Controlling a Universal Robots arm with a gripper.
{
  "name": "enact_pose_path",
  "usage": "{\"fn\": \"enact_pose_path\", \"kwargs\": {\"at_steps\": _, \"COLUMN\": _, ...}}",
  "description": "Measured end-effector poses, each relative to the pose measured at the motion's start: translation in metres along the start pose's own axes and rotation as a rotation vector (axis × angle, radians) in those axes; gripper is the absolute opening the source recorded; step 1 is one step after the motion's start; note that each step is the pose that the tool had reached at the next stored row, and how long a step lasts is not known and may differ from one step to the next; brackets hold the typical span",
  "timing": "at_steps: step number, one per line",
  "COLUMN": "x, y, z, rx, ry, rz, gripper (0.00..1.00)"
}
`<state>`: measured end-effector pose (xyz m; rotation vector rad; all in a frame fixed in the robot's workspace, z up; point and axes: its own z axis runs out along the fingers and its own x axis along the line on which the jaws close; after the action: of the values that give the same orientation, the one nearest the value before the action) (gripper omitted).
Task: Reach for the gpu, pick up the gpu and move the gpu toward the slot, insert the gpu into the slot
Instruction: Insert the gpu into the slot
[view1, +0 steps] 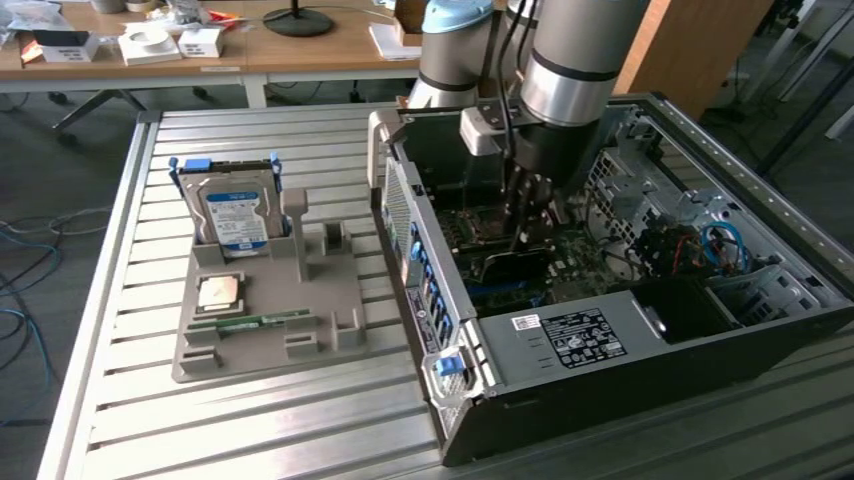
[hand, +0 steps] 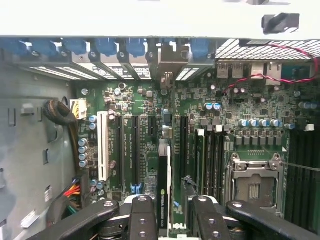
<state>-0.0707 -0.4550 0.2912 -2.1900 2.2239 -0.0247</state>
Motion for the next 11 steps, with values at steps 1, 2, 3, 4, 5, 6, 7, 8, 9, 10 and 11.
{"fn": "enact_pose_path", "kwargs": {"at_steps": 1, "x": 0.0, "y": -0.0001, "z": -0.0023, "rx": 0.0, "ry": -0.0001, "rz": 0.0, "gripper": 0.34}}
{"fn": "enact_pose_path", "kwargs": {"at_steps": 2, "x": 0.0, "y": -0.0002, "z": -0.0047, "rx": -0.0001, "ry": 0.0, "rz": 0.0, "gripper": 0.34}}
{"fn": "enact_pose_path", "kwargs": {"at_steps": 3, "x": 0.0, "y": -0.0003, "z": -0.0068, "rx": -0.0001, "ry": 0.0, "rz": 0.0, "gripper": 0.34}}
{"fn": "enact_pose_path", "kwargs": {"at_steps": 4, "x": 0.0, "y": -0.0004, "z": -0.0087, "rx": -0.0001, "ry": 0.0, "rz": 0.0, "gripper": 0.34}}
{"fn": "enact_pose_path", "kwargs": {"at_steps": 5, "x": 0.0, "y": -0.0005, "z": -0.0105, "rx": -0.0001, "ry": 0.0, "rz": 0.0, "gripper": 0.34}}
{"fn": "enact_pose_path", "kwargs": {"at_steps": 6, "x": 0.0, "y": -0.0005, "z": -0.0122, "rx": -0.0002, "ry": 0.0, "rz": 0.0, "gripper": 0.34}}
{"fn": "enact_pose_path", "kwargs": {"at_steps": 7, "x": 0.0, "y": -0.0006, "z": -0.0139, "rx": -0.0002, "ry": 0.0001, "rz": 0.0, "gripper": 0.34}}
{"fn": "enact_pose_path", "kwargs": {"at_steps": 8, "x": 0.0, "y": -0.0007, "z": -0.0154, "rx": -0.0002, "ry": 0.0, "rz": 0.0, "gripper": 0.34}}
{"fn": "enact_pose_path", "kwargs": {"at_steps": 9, "x": 0.0, "y": -0.0008, "z": -0.0167, "rx": -0.0002, "ry": 0.0, "rz": 0.0, "gripper": 0.34}}
{"fn": "enact_pose_path", "kwargs": {"at_steps": 10, "x": 0.0, "y": -0.0008, "z": -0.018, "rx": -0.0003, "ry": 0.0001, "rz": 0.0, "gripper": 0.34}}
{"fn": "enact_pose_path", "kwargs": {"at_steps": 11, "x": 0.0, "y": -0.0009, "z": -0.0192, "rx": -0.0003, "ry": 0.0, "rz": 0.0, "gripper": 0.34}}
